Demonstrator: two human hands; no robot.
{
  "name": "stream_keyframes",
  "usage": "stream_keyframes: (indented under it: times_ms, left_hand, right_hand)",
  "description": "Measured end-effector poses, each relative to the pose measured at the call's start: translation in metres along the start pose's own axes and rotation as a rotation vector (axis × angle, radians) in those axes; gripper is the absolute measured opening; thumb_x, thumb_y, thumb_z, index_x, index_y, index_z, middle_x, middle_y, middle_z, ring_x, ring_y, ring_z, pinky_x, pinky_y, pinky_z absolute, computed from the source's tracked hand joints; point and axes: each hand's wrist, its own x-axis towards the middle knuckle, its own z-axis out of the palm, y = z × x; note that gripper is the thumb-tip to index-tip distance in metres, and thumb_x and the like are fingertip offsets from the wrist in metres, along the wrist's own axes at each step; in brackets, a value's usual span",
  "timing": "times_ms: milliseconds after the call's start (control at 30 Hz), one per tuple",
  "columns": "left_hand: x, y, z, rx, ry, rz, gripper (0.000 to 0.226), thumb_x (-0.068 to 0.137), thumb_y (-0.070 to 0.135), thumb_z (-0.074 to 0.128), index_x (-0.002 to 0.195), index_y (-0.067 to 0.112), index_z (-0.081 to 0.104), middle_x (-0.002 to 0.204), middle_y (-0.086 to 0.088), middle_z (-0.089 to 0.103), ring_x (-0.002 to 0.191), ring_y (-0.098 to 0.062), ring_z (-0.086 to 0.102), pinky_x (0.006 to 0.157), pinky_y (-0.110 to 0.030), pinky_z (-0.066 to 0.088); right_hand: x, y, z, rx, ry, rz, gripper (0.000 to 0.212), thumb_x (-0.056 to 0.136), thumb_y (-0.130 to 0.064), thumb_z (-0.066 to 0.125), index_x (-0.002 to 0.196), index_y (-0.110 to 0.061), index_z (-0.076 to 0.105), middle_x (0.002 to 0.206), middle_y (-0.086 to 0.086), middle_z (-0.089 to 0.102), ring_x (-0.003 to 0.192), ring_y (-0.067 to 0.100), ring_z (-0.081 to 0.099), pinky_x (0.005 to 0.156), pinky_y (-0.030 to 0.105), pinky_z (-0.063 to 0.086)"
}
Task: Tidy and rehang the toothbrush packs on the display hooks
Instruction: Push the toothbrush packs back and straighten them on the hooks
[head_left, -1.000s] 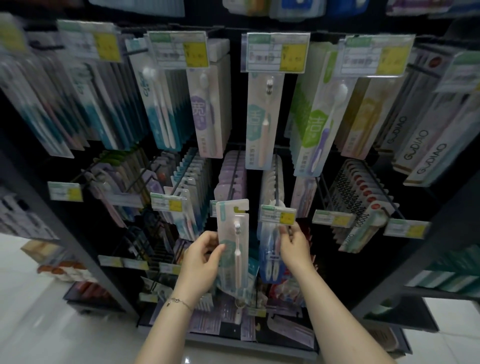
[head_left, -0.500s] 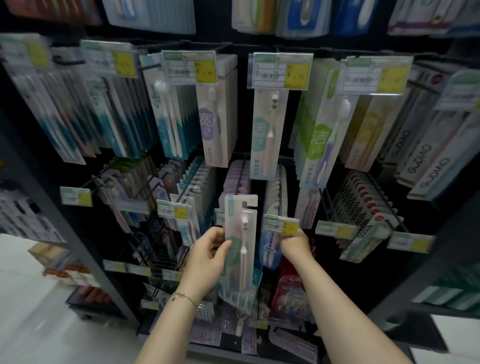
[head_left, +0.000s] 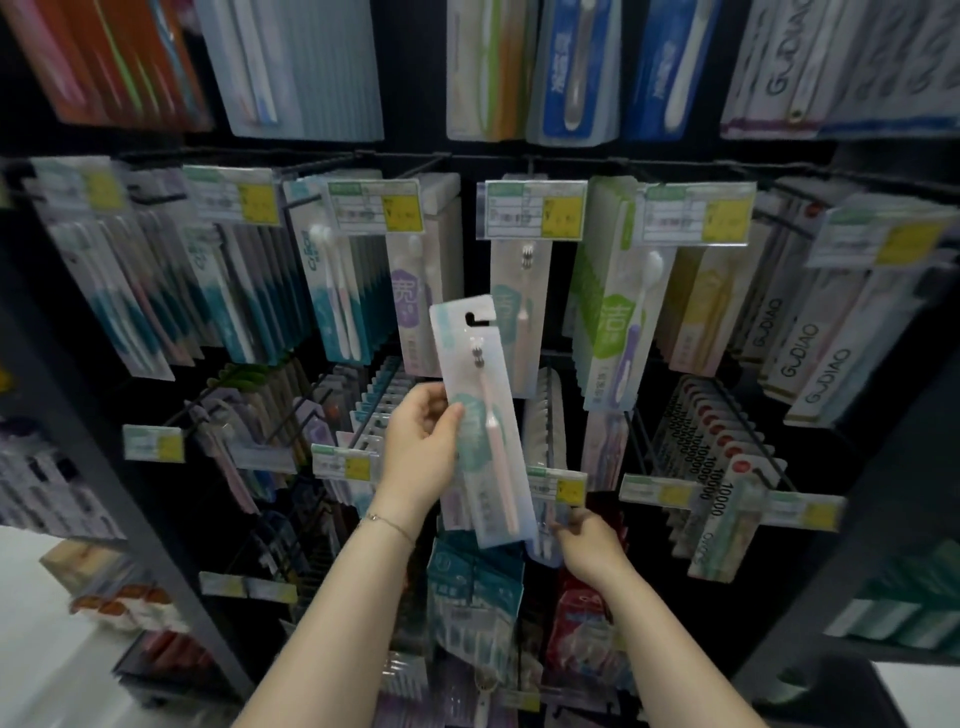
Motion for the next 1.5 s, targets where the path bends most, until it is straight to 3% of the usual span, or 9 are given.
stream_keyframes:
  times_ms: [100,300,467,633,767,967,1100,1233,1500]
  left_hand:
    - [0.022,0.024,0.011,-0.056,0.028,0.013,0.020,0.100,0.003,0.055,0.099,0.022,0.062,0.098,0.003,0.068,0.074,-0.005,0.061,0.064,-0.016,0.049]
    - [0.053,0.063,0.028,-0.067,-0.008,0.095,0.018,0.100,0.000,0.053,0.107,0.015,0.062,0.095,0.003,0.067,0.057,0.006,0.057,0.057,-0.008,0.046]
    - [0.067,0.070,0.034,0.006,-0.088,0.134,0.023,0.100,0.003,0.054,0.111,0.022,0.064,0.100,0.005,0.069,0.093,-0.009,0.066,0.080,-0.021,0.056]
    - [0.071,0.065,0.039,0.101,-0.129,0.175,0.024,0.100,0.002,0.052,0.109,0.020,0.065,0.098,0.001,0.069,0.083,-0.007,0.063,0.066,-0.013,0.049]
    - [0.077,0.060,0.037,0.215,-0.145,0.204,0.025,0.100,0.005,0.054,0.108,0.026,0.066,0.108,-0.009,0.072,0.103,-0.024,0.067,0.093,-0.036,0.056]
    - [0.086,0.059,0.030,0.410,-0.128,0.241,0.020,0.101,0.012,0.056,0.116,0.017,0.067,0.103,-0.002,0.071,0.096,-0.017,0.065,0.088,-0.029,0.053]
    - [0.090,0.057,0.026,0.521,-0.132,0.247,0.030,0.100,0.017,0.059,0.129,0.012,0.065,0.114,-0.003,0.071,0.104,-0.016,0.064,0.096,-0.032,0.053]
    - [0.085,0.047,0.016,0.660,-0.090,0.251,0.033,0.099,0.024,0.061,0.129,0.010,0.061,0.112,-0.006,0.066,0.100,-0.018,0.061,0.088,-0.030,0.049]
    - [0.049,0.001,-0.008,0.999,-0.258,0.311,0.027,0.098,0.035,0.057,0.119,0.020,0.061,0.110,-0.003,0.058,0.098,-0.026,0.062,0.081,-0.044,0.055]
  right_hand:
    - [-0.002,0.004,-0.002,-0.027,-0.002,-0.007,0.023,0.098,-0.026,0.055,0.115,-0.012,0.058,0.115,0.009,0.065,0.091,0.017,0.054,0.076,0.025,0.040]
    - [-0.013,0.001,-0.007,-0.017,0.016,-0.060,0.028,0.096,-0.031,0.058,0.118,-0.014,0.058,0.103,0.000,0.059,0.092,0.014,0.053,0.076,0.024,0.039]
    - [-0.028,0.000,-0.013,-0.062,-0.028,-0.114,0.023,0.097,-0.035,0.058,0.115,-0.020,0.058,0.104,-0.005,0.059,0.093,0.009,0.054,0.076,0.020,0.039]
    - [-0.038,-0.009,-0.024,-0.141,-0.083,-0.141,0.022,0.096,-0.038,0.057,0.107,-0.020,0.064,0.097,-0.005,0.063,0.087,0.008,0.058,0.068,0.020,0.042]
    - [-0.044,-0.023,-0.039,-0.228,-0.102,-0.192,0.026,0.097,-0.038,0.054,0.083,-0.019,0.064,0.075,-0.007,0.059,0.068,0.006,0.054,0.056,0.021,0.038]
    - [-0.059,-0.050,-0.063,-0.453,-0.051,-0.298,0.030,0.096,-0.042,0.052,0.074,-0.023,0.057,0.070,-0.005,0.057,0.067,0.013,0.056,0.058,0.032,0.042]
    - [-0.064,-0.063,-0.074,-0.538,-0.016,-0.348,0.022,0.096,-0.046,0.051,0.083,-0.029,0.056,0.078,-0.007,0.060,0.073,0.014,0.058,0.057,0.031,0.044]
    - [-0.066,-0.071,-0.082,-0.597,0.022,-0.408,0.022,0.096,-0.047,0.050,0.095,-0.027,0.059,0.083,-0.006,0.060,0.073,0.015,0.058,0.056,0.030,0.043]
    - [-0.070,-0.088,-0.083,-0.712,0.120,-0.521,0.026,0.098,-0.044,0.046,0.103,-0.022,0.058,0.096,-0.002,0.055,0.092,0.023,0.058,0.082,0.040,0.048]
